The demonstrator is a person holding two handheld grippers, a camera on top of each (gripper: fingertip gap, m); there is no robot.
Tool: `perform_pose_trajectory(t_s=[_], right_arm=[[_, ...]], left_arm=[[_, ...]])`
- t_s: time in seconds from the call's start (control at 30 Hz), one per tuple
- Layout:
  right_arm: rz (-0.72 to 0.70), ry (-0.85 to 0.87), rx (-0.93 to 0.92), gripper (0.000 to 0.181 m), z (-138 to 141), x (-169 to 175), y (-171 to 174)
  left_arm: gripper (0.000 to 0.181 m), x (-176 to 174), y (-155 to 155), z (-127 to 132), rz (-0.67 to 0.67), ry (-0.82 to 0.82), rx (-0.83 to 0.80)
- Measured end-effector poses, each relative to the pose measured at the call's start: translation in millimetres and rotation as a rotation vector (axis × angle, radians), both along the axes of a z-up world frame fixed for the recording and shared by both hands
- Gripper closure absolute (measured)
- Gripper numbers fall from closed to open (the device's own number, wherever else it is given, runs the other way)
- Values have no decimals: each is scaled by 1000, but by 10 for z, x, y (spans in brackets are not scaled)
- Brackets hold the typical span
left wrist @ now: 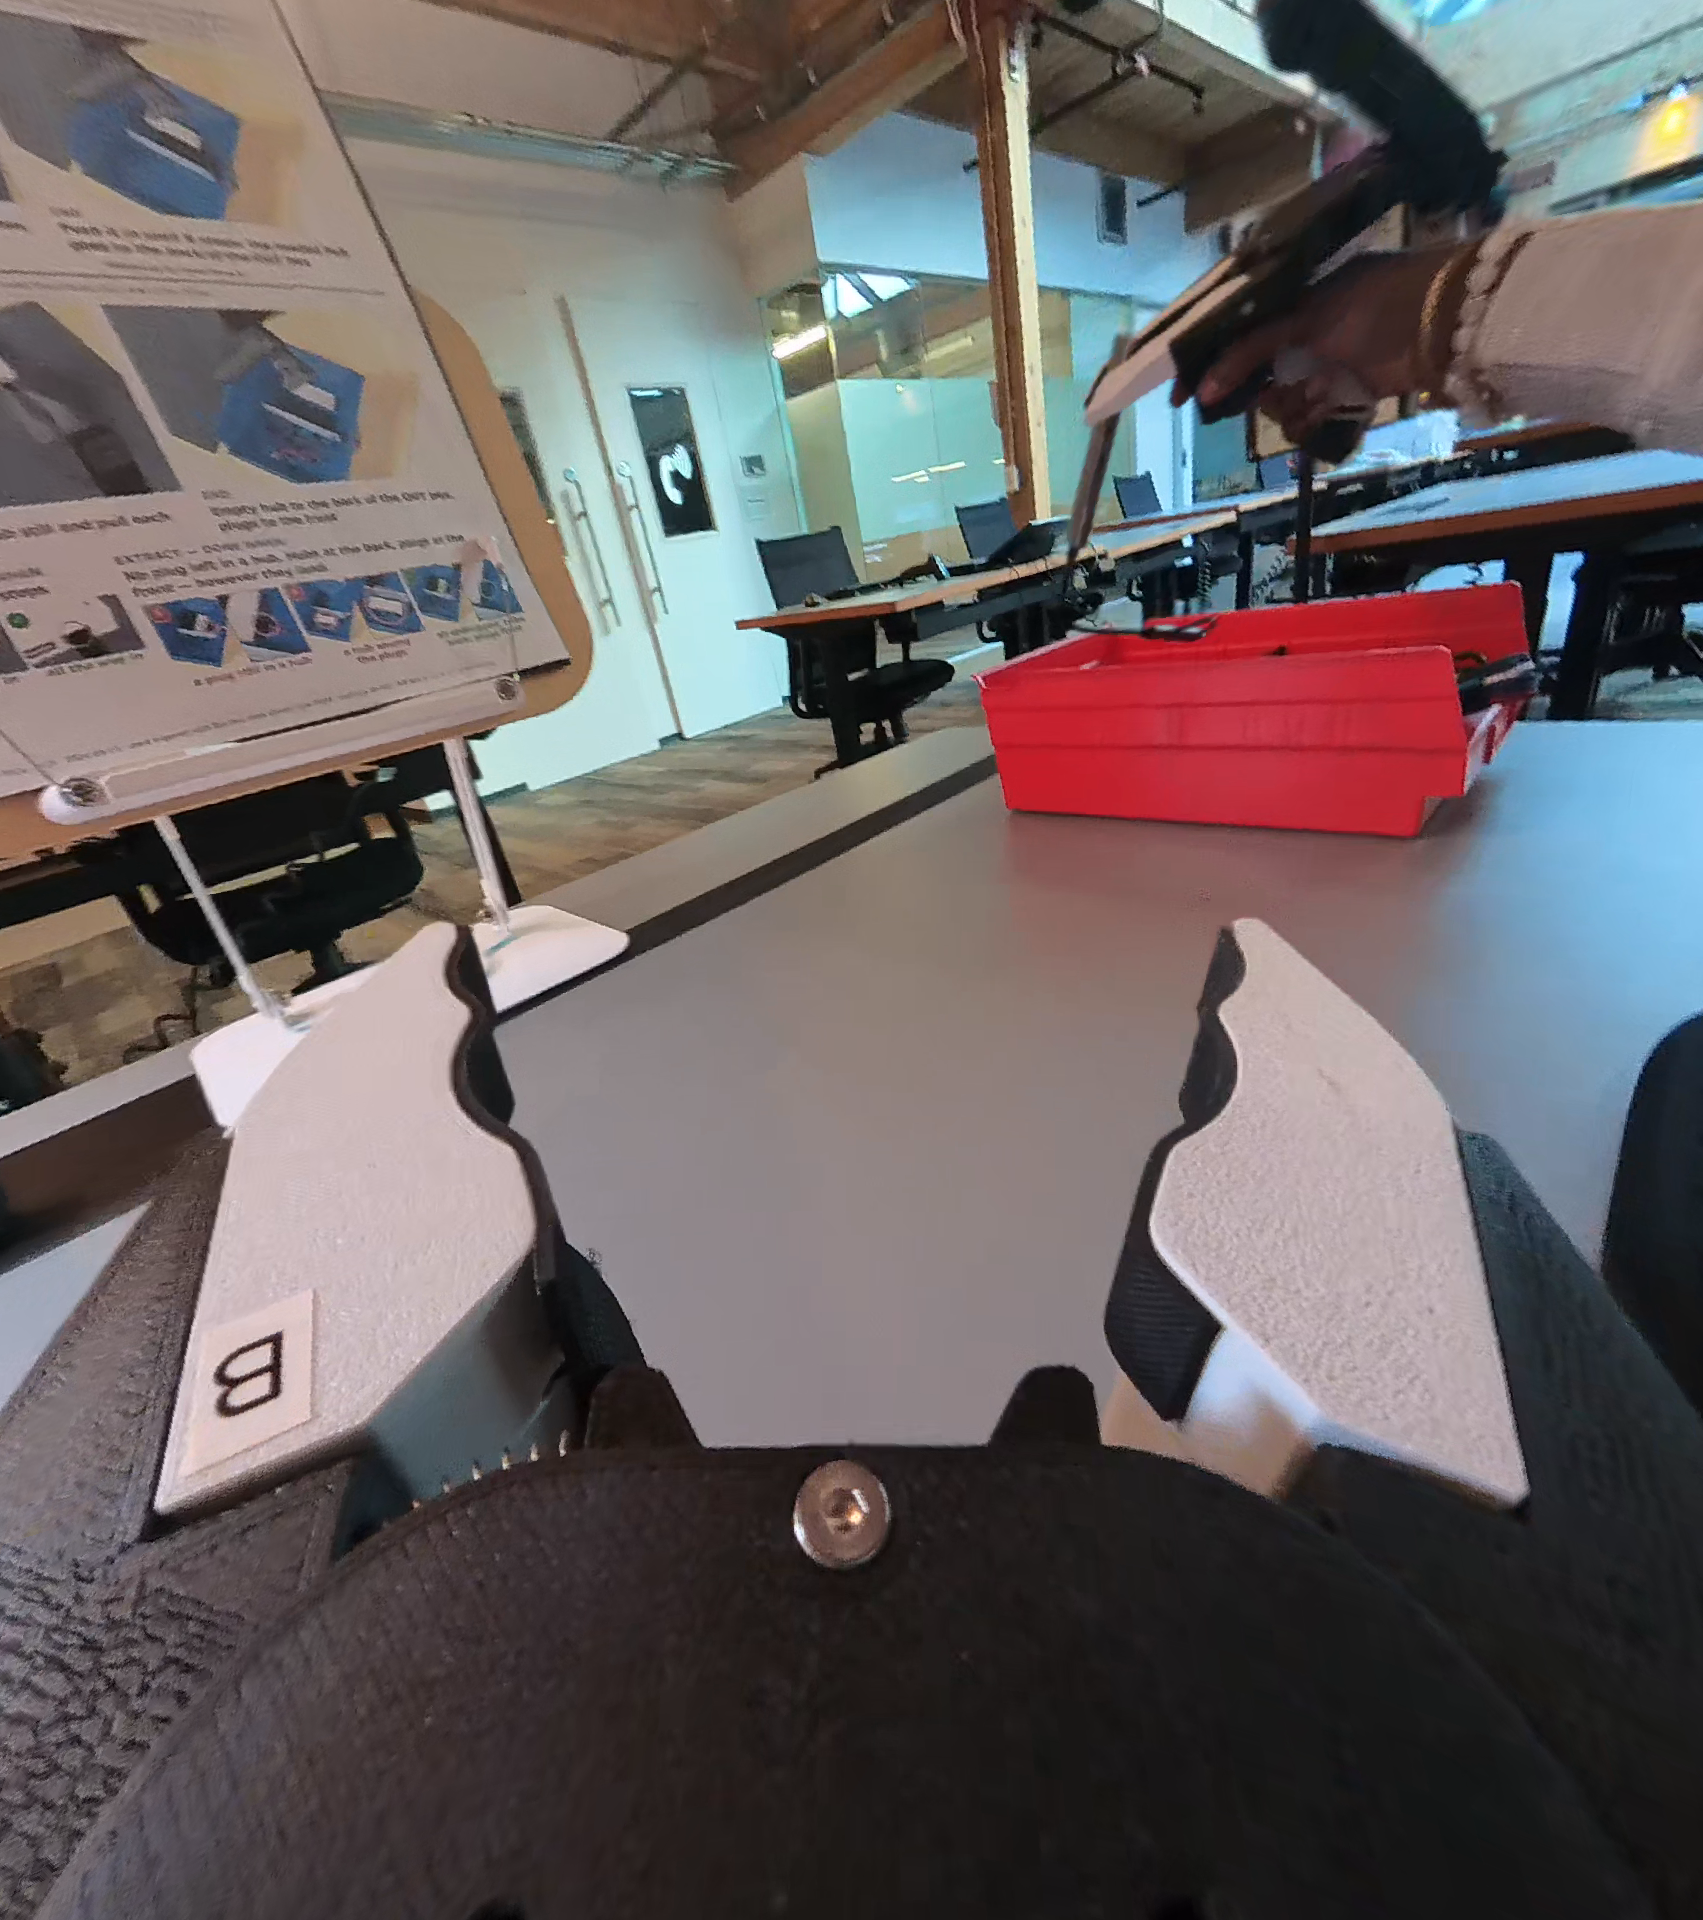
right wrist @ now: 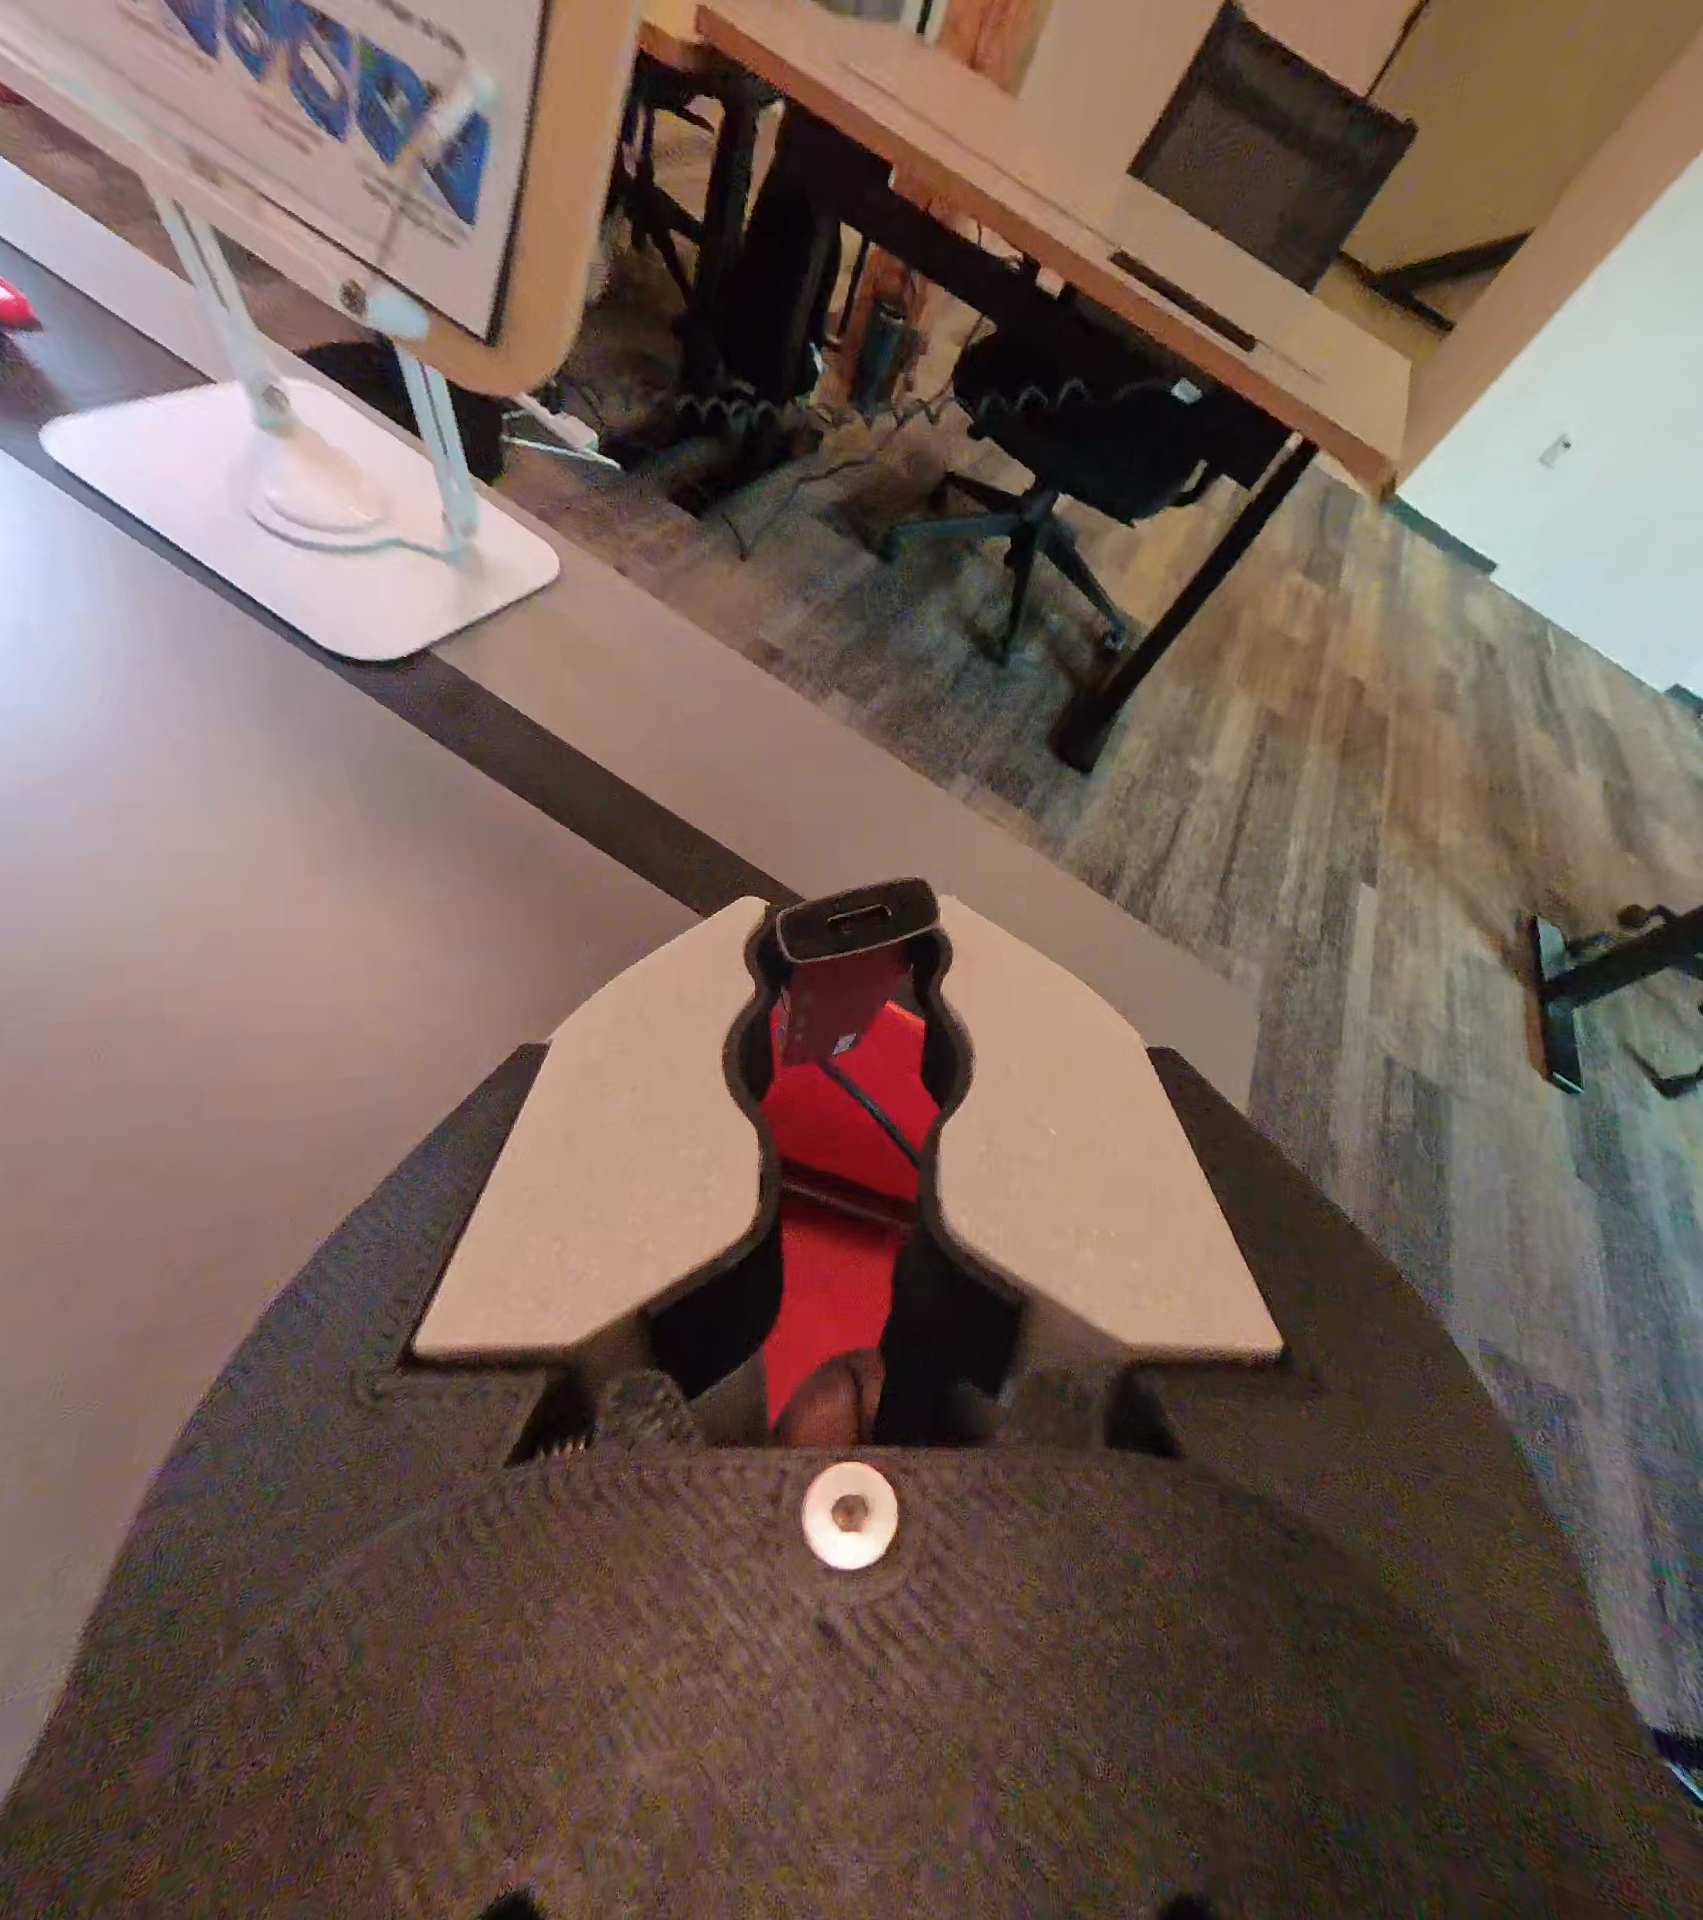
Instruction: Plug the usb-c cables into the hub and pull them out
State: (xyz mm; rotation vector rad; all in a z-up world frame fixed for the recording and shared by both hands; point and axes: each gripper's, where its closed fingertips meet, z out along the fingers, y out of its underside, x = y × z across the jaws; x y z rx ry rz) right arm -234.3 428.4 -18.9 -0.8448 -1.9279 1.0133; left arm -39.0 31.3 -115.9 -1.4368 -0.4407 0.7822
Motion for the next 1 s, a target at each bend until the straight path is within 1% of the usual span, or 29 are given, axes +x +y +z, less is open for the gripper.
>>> perform_pose_trajectory(t_s=[0.1,0.17,0.27,0.4,0.43,0.47,0.57,0.6,0.63,0.7,0.77,0.8,0.83,0.93,1.0], right_arm=[[-52,-62,-15,157,-337,-96,125],[-81,-137,-84,157,-565,-118,175],[-164,-244,-197,157,-894,-138,326],[-256,-528,-351,156,-1393,47,475],[-285,-559,-362,156,-1455,84,527],[-334,-567,-341,152,-1499,111,624],[-461,-591,-198,135,-1602,210,915],[-485,-592,-140,127,-1610,246,984],[-479,-589,-104,119,-1592,278,996],[-442,-567,-107,104,-1483,354,915],[-407,-492,-140,87,-1289,442,782],[-380,-435,-162,78,-1170,498,680],[-355,-370,-195,73,-1047,579,571],[-254,-136,-345,67,-636,887,184],[-184,55,-432,62,-366,1144,-66]], left_arm=[[54,43,53,-7,-35,-2,-2],[52,54,72,-14,-48,-7,-3],[51,47,87,-56,-52,-18,-22],[51,50,118,-97,-53,-14,-57],[51,54,131,-113,-56,-14,-67],[51,56,142,-121,-58,-14,-73],[51,71,171,-133,-68,-14,-79],[51,70,176,-143,-67,-15,-85],[51,69,180,-157,-67,-17,-97],[48,63,195,-200,-59,-17,-141],[43,70,222,-252,-60,-17,-192],[41,78,237,-264,-63,-17,-207],[39,88,250,-260,-68,-14,-210],[37,155,288,-180,-104,-1,-171],[38,237,304,-101,-136,-5,-150]])
